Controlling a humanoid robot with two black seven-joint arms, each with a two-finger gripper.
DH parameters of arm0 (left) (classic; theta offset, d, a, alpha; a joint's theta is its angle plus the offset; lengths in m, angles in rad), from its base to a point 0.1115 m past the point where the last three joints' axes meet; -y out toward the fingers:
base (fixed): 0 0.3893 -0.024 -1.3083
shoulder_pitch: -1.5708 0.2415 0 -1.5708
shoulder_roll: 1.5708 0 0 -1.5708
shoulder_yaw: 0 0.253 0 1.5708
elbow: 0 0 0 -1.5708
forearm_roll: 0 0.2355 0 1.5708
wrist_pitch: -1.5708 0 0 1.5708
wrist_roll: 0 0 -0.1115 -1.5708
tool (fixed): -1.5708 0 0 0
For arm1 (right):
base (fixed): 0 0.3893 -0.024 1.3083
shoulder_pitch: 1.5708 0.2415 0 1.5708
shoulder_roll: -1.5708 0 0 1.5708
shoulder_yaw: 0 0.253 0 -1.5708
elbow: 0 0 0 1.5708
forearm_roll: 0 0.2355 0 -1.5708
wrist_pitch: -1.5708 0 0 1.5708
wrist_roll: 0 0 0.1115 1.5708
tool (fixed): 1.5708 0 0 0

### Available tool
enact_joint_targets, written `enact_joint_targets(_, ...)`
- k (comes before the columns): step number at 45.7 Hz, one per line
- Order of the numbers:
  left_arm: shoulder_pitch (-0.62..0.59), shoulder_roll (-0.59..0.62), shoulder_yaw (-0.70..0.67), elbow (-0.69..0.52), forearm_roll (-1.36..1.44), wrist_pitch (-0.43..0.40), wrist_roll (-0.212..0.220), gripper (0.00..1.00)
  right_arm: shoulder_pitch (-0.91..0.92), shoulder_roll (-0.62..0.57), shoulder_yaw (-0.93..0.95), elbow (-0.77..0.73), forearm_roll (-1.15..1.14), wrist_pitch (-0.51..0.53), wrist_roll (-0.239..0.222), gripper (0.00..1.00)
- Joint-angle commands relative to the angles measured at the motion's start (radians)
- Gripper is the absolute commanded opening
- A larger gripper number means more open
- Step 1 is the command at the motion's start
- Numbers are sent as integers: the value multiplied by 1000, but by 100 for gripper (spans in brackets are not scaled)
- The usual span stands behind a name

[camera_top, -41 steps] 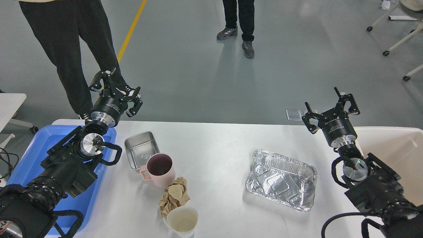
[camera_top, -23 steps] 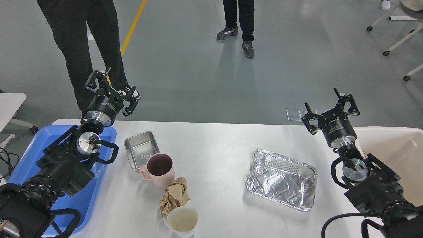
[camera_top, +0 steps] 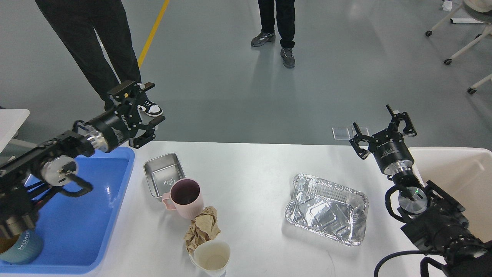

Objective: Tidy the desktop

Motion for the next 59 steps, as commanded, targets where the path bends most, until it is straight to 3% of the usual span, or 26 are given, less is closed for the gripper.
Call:
enact_joint_targets(1, 20, 285, 80, -266, 7, 11, 61, 95, 2, 3, -1, 0, -4, -3, 0, 100)
enact_joint_targets(13, 64, 730, 183, -688, 106, -10, 81, 94, 6, 17, -29, 0, -15, -6, 2, 100)
enact_joint_targets(23, 65, 885, 187, -699, 183, -149, 86, 94, 2, 25, -31, 1, -15, -5, 2, 100)
enact_joint_targets(35, 48, 945, 175, -698, 193, -219, 94, 94, 8, 25, -31, 1, -15, -5, 0, 100)
enact_joint_targets(39, 12, 926, 170, -693, 252, -223, 121, 94, 9, 25, -31, 1, -15, -5, 0, 100)
enact_joint_targets(43, -4, 839, 169, -693, 358, -173, 150, 94, 11, 28, -31, 1, -15, -5, 2, 100)
enact_joint_targets(49, -9, 637, 173, -676, 433, -61, 273, 94, 9, 39, -31, 3, -15, -5, 0, 100)
enact_joint_targets(59, -6, 364, 181, -596, 645, 8, 394, 94, 5, 39, -32, 3, -15, -3, 2, 100)
